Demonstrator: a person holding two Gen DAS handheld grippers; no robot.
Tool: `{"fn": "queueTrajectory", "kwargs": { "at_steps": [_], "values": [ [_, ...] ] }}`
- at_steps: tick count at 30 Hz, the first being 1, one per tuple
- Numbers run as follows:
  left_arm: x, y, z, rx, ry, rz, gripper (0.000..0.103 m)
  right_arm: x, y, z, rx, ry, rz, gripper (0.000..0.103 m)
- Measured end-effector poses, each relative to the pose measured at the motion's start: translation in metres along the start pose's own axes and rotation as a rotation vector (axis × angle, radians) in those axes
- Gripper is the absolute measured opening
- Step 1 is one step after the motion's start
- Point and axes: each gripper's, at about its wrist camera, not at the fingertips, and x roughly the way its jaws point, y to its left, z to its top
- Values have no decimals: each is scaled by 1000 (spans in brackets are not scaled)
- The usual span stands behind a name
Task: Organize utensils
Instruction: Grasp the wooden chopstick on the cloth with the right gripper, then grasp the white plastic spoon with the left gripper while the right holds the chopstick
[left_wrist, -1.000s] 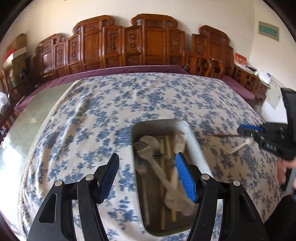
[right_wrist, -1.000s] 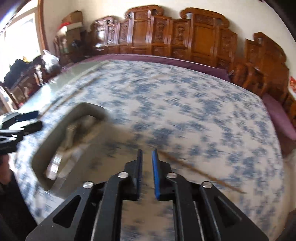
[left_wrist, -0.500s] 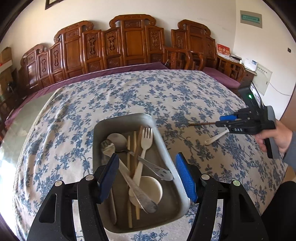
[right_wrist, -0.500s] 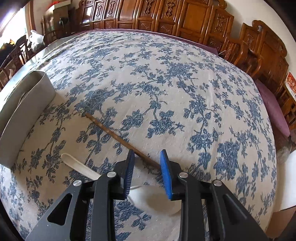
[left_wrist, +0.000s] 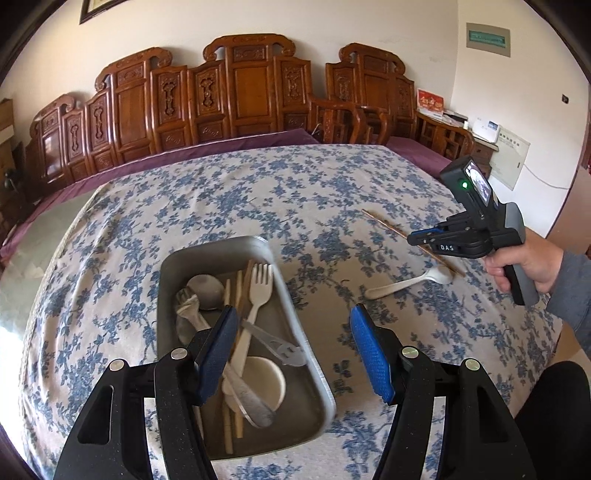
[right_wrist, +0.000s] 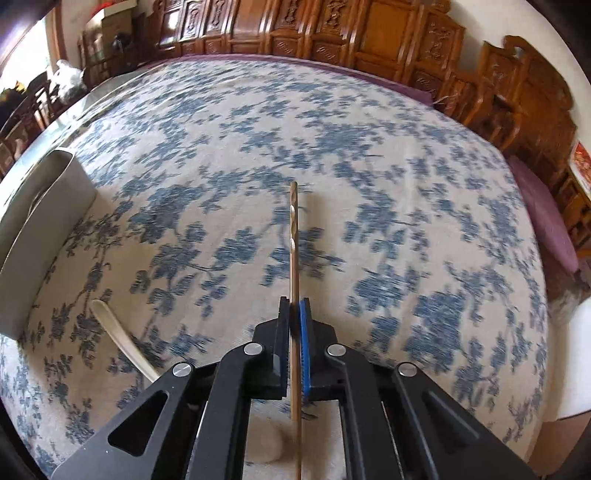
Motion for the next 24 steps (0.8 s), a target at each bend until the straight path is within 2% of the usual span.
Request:
{"fn": "queueTrajectory", "kwargs": {
  "at_steps": [7,14,21,24],
  "values": [
    [10,-23,9,40,15,-37,61,-33,-34,-34,164,-68,-55,6],
    [45,-47,22,102,80,-94,61,-58,-39,-72,238,-110,-86,6],
    [81,-76,36,196,155,-105,58,-61,-48,-85,300,-146,-63,6],
    [100,-85,39,216,194,-110,54,-61,-54,-89,333,-163,-48,6]
  ]
}}
